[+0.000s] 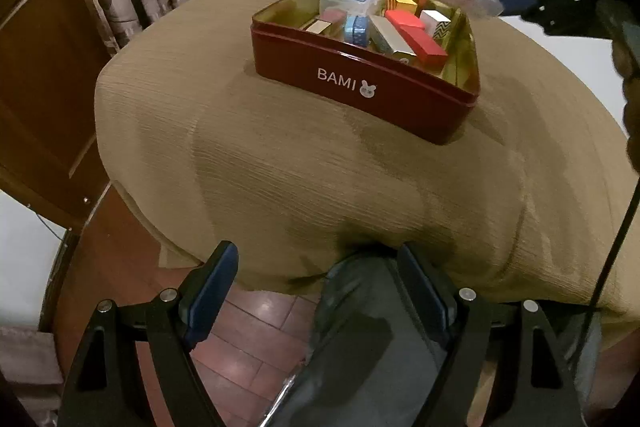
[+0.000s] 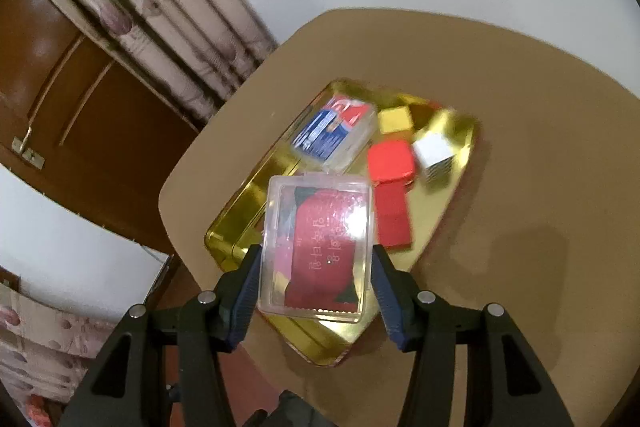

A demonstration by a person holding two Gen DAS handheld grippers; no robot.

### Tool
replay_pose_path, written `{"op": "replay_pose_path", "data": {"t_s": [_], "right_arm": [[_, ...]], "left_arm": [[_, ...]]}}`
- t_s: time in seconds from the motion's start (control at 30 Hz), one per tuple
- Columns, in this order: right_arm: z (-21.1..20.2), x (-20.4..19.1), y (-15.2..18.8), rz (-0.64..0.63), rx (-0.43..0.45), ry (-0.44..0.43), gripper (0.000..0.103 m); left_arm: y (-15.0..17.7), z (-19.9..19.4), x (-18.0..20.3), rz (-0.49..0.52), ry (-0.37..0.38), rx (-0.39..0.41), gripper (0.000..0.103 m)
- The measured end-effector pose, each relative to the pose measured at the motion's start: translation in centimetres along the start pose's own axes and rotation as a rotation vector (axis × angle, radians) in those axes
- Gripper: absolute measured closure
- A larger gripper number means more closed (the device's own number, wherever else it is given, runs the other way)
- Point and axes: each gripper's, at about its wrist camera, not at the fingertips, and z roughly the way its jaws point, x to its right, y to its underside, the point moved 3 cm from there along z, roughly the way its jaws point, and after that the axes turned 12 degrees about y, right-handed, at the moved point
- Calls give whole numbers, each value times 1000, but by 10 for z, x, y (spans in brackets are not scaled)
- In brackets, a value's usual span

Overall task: Organize rigid objects
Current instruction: 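Carry the clear box into the tin and release it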

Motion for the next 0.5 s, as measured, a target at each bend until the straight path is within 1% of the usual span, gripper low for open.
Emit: {"op": "replay_pose_path", "data": {"t_s": [0.03, 0.07, 0.13, 0.3, 0.5], "right_arm": [[6, -3, 3, -11, -8, 4, 49], [16, -15, 8, -18, -13, 9, 49], [36, -24, 4, -26, -22, 15, 49], [48, -38, 21, -88, -27, 48, 49], [59, -38, 25, -107, -37, 65, 49]], "left_arm": [[0, 1, 0, 2, 2, -6, 25], [1, 2, 0, 4, 4, -10, 25], [1, 3, 1, 10, 0, -19, 25], [0, 5, -1, -3, 4, -25, 25], [-1, 7, -5, -14, 12, -41, 25]]}}
